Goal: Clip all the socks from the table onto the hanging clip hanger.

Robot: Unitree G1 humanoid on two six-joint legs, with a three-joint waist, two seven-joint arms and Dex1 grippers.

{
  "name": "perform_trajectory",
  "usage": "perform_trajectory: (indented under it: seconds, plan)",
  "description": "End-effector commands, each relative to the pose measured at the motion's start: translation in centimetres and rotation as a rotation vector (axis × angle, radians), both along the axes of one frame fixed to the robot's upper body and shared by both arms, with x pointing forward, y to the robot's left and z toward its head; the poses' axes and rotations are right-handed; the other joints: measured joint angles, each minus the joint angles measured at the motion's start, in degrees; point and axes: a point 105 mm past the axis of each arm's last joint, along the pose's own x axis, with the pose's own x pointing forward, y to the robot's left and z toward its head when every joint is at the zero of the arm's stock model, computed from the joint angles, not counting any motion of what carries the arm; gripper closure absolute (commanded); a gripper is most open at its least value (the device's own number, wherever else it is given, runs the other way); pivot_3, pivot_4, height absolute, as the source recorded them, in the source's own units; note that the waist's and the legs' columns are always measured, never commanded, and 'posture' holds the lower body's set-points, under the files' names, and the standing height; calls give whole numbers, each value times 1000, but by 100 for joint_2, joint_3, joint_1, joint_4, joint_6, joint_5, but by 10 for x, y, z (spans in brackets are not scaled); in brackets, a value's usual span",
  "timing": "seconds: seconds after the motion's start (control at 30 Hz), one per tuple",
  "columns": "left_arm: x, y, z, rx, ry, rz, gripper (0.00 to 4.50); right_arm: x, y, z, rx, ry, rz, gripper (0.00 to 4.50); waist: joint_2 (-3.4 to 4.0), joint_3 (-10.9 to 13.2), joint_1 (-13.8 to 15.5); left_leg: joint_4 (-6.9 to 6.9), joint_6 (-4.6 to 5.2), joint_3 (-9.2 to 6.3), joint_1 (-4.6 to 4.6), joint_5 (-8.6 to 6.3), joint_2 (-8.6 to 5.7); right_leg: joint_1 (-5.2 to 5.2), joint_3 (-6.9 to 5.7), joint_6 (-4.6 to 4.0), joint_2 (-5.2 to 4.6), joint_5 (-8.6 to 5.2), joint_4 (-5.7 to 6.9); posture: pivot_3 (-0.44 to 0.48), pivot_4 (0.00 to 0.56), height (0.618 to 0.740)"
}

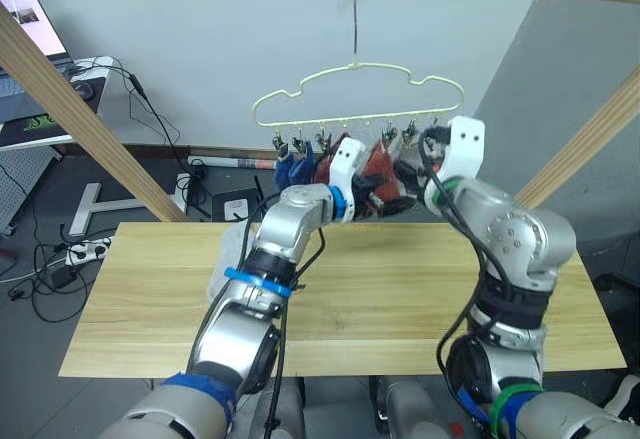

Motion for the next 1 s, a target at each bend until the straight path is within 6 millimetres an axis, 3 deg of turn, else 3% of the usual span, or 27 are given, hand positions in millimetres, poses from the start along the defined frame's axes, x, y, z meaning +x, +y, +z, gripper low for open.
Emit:
perform_trajectory:
  seconds: [0.03,0.13,0.27,0.5,0.73,1.0]
  plan:
    - [-26,4,11,-29,-22,-84,24,-26,9,7,-39,-79,117,1005,0,0,-13,0,0,-1,4,0,1,5,-1,1,0,-1,0,29,234,740]
    - [-39,18,9,-50,-10,-85,24,-42,9,-3,-69,-90,162,1005,0,0,-22,0,0,-2,7,0,1,6,0,2,0,-1,2,30,231,740]
    - [-47,44,12,-83,-127,-6,24,-57,1,-19,-83,-86,160,1005,-1,-1,-20,5,0,-3,9,0,0,11,1,3,0,-2,1,36,223,740]
    - [-66,81,3,-76,-152,73,24,-67,-11,-30,-108,-123,95,1005,-2,-4,-16,24,0,-2,13,0,1,19,5,24,0,-14,-1,56,206,740]
    - [-69,103,42,-142,-198,53,24,-59,-19,-17,-88,-197,-1,1005,-3,-5,-8,59,0,-9,14,1,3,35,1,24,3,-14,3,80,191,740]
    - [-67,102,87,-198,-256,-43,24,-44,-23,7,-78,-281,-58,1005,-10,-10,-4,78,0,-13,16,1,-1,52,-2,30,1,-10,-3,84,184,740]
